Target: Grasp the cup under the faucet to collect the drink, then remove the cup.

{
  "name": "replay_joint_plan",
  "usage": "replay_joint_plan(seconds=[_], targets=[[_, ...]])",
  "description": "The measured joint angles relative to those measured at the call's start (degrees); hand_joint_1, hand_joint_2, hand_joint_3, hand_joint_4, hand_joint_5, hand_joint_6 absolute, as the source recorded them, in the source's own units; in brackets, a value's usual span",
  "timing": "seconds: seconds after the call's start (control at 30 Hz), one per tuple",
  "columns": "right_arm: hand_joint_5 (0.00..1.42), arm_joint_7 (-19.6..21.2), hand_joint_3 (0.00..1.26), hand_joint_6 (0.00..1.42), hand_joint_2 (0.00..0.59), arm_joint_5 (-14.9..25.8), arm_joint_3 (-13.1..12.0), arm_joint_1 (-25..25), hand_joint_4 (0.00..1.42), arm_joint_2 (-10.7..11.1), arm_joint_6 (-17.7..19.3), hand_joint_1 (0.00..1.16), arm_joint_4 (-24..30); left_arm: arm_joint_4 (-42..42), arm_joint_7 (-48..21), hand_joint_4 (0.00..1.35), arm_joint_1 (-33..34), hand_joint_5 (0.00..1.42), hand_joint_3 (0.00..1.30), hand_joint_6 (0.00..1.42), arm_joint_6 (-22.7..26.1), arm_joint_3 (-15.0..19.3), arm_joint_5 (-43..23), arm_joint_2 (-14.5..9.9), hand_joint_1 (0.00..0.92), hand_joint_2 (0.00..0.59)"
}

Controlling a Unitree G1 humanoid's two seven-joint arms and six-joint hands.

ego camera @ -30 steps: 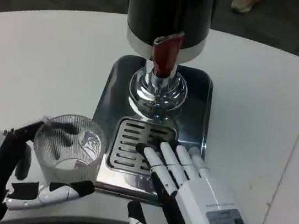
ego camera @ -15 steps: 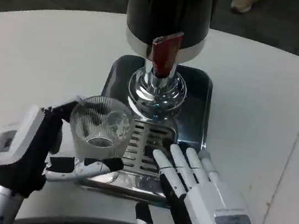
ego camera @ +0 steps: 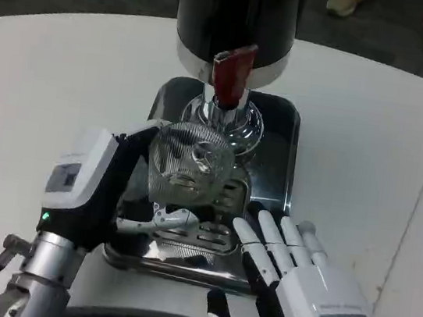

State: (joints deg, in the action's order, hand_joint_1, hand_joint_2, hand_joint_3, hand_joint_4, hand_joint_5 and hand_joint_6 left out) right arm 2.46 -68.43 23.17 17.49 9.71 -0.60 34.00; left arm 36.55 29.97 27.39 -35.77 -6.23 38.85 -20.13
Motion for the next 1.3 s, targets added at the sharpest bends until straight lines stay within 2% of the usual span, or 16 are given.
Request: replay_joint_plan(seconds=[0.3,0.5,0.57,0.7,0.8,0.9,1.03,1.13,1.3], targets=[[0.00,0.11,0.11,0.00,0.544,0.13,-1.03,0.15,0.00,-0.11,-0.01,0.20,0.19,7.94,4.69,0.97,5.06,1.19,0.93,1.31,0.11,-4.08,1.19,0.06,0.651,0.053],[0.00,0.12,0.12,0.00,0.544,0.27,-1.78,0.20,0.00,-0.10,-0.01,0.19,0.20,9.33,4.77,0.94,6.09,1.08,0.91,1.25,-0.23,-6.06,-0.37,0.22,0.626,0.016],[0.00,0.12,0.12,0.00,0.541,0.34,-1.97,0.19,0.00,-0.11,-0.01,0.19,0.20,9.50,4.70,0.80,6.23,0.97,0.82,1.12,-0.39,-6.63,-0.51,0.22,0.583,0.022],[0.00,0.12,0.13,0.00,0.536,0.75,-2.17,0.19,0.00,-0.15,-0.01,0.18,0.20,9.37,4.68,0.53,6.23,0.81,0.50,0.91,0.08,-7.84,-0.47,0.13,0.445,0.095],[0.00,0.12,0.13,0.00,0.533,1.12,-2.15,0.16,0.00,-0.19,-0.01,0.18,0.19,9.30,3.86,0.37,6.06,0.68,0.30,0.78,1.04,-8.51,-0.27,-0.05,0.419,0.101],[0.00,0.12,0.13,0.00,0.530,1.19,-2.08,0.08,0.00,-0.31,-0.01,0.18,0.19,8.93,3.70,0.25,5.83,0.60,0.19,0.67,1.08,-8.60,-0.26,-0.44,0.388,0.101],[0.00,0.12,0.13,0.00,0.528,1.21,-2.04,0.05,0.00,-0.78,-0.06,0.19,0.19,7.70,3.67,0.09,4.80,0.47,0.09,0.51,1.33,-8.61,-0.28,-1.29,0.362,0.116],[0.00,0.12,0.13,0.00,0.532,1.15,-2.03,0.04,0.00,-0.93,-0.07,0.19,0.19,7.26,3.50,0.07,4.57,0.44,0.07,0.45,1.72,-8.58,-0.37,-1.48,0.326,0.122],[0.00,0.12,0.13,0.00,0.535,1.03,-1.74,-0.04,0.00,-1.03,-0.07,0.19,0.20,4.74,1.56,0.07,2.96,0.41,0.04,0.38,1.97,-7.94,-2.16,-2.38,0.186,0.120]])
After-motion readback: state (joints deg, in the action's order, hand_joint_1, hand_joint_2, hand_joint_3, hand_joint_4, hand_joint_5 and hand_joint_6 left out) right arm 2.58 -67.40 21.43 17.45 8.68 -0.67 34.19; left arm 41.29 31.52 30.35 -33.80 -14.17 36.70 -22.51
